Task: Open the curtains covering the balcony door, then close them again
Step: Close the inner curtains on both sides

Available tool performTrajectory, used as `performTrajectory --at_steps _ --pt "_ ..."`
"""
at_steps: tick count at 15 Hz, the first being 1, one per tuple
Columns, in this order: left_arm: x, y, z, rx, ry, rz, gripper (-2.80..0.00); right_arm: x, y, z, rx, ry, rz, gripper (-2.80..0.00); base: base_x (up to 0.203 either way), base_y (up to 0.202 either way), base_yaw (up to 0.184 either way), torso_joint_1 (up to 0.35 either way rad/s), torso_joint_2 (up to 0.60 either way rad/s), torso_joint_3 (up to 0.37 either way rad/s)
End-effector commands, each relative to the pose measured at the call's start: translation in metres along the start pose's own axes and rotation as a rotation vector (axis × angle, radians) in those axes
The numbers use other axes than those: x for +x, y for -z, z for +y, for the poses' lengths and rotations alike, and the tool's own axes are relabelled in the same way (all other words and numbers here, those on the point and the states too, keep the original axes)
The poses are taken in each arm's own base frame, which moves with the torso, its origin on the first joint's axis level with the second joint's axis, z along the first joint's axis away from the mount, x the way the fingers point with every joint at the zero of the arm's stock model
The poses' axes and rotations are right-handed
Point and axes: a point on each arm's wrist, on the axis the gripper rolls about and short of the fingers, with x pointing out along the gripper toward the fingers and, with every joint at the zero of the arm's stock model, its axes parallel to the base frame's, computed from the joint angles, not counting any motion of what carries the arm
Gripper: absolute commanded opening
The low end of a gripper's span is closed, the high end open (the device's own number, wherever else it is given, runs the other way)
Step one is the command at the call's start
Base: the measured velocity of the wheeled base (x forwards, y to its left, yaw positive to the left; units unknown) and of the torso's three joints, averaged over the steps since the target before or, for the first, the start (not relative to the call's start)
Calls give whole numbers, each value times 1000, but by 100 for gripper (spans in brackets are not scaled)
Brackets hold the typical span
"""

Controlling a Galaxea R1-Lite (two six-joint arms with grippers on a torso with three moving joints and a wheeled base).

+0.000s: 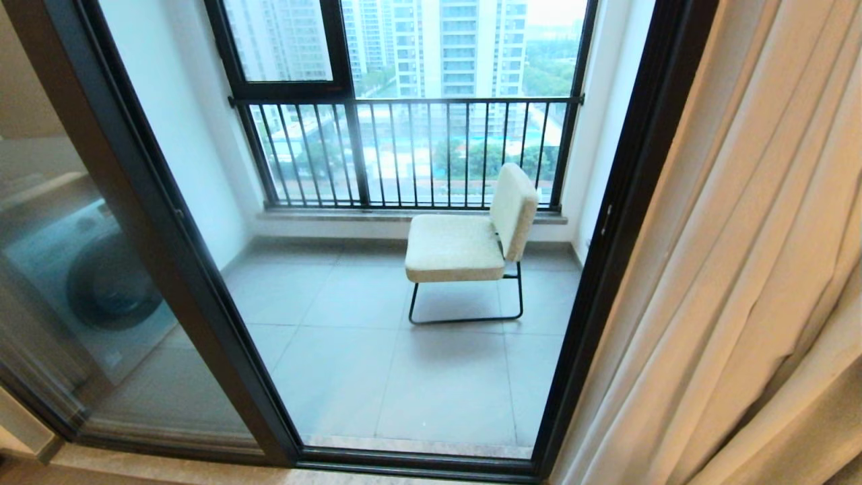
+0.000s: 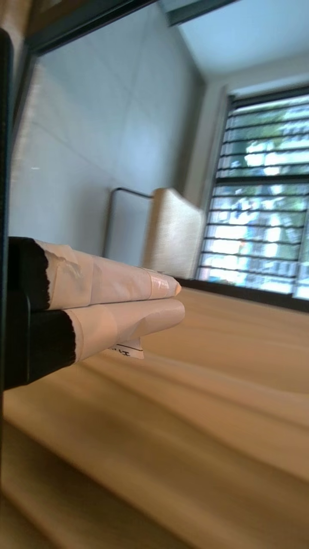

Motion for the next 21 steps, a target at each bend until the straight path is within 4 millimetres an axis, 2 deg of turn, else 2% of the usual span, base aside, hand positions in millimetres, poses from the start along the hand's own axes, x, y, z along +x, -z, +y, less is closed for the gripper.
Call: performTrajectory --at_steps 1,5,7,10,11,18,21 --pt "0 0 0 0 0 -1 -280 26 -38 -7 -6 -10 13 -280 0 0 0 0 0 0" --pt "0 0 0 0 0 -1 -280 58 -92 -19 6 -25 -34 -280 0 0 0 0 0 0" --pt "0 0 0 0 0 -1 -280 73 -112 -26 12 -25 -49 -280 0 0 0 0 0 0" --pt "0 0 0 0 0 -1 -280 87 -128 -31 11 -24 -63 -280 0 0 0 0 0 0" --pt "0 0 0 0 0 -1 -280 89 -130 -32 15 -25 -64 0 0 0 0 0 0 0" --pt "0 0 0 0 0 -1 -280 94 -135 -34 23 -20 -68 0 0 0 0 0 0 0" --pt "0 0 0 0 0 -1 -280 105 -146 -41 18 23 -73 0 0 0 0 0 0 0"
